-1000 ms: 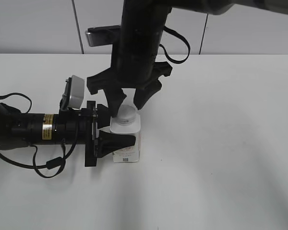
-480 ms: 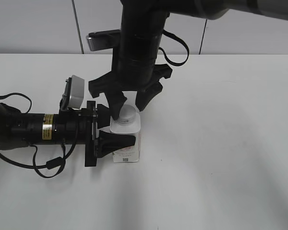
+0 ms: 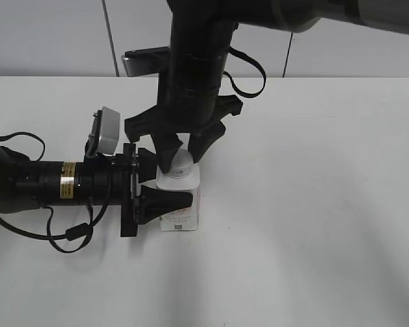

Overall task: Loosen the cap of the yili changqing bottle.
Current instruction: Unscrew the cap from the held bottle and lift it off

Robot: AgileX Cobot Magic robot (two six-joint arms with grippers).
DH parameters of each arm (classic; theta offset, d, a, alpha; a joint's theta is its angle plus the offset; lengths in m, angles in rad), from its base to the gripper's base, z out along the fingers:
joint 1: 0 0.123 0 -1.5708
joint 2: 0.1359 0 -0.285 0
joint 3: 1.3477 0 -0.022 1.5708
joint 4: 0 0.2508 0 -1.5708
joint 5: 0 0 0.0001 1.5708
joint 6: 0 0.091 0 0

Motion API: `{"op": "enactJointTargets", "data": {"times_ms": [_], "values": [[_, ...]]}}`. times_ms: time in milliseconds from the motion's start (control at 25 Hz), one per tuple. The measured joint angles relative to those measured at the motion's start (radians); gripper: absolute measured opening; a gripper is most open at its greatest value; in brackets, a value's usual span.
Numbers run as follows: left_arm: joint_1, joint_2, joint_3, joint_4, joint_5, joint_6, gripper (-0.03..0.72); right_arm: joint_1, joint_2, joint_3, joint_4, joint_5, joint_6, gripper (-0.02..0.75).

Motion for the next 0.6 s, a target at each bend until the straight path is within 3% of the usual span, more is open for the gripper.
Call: {"op": "enactJointTargets", "data": {"times_ms": [160,280,600], "values": [[0.000,0.000,0.000,0.000,0.000,-0.001,0.435,0.001,0.000,0.000,0.000,0.000,-0.015,0.392],[0.000,0.000,0.000,0.000,0.000,-0.002,0.435,0.001,0.000,0.000,0.000,0.000,-0.130,0.392],[0.000,0.000,0.000,0.012,0.003,-0.002,0.428,0.001,0.000,0.000,-0.001,0.001,-1.015,0.389]]}}
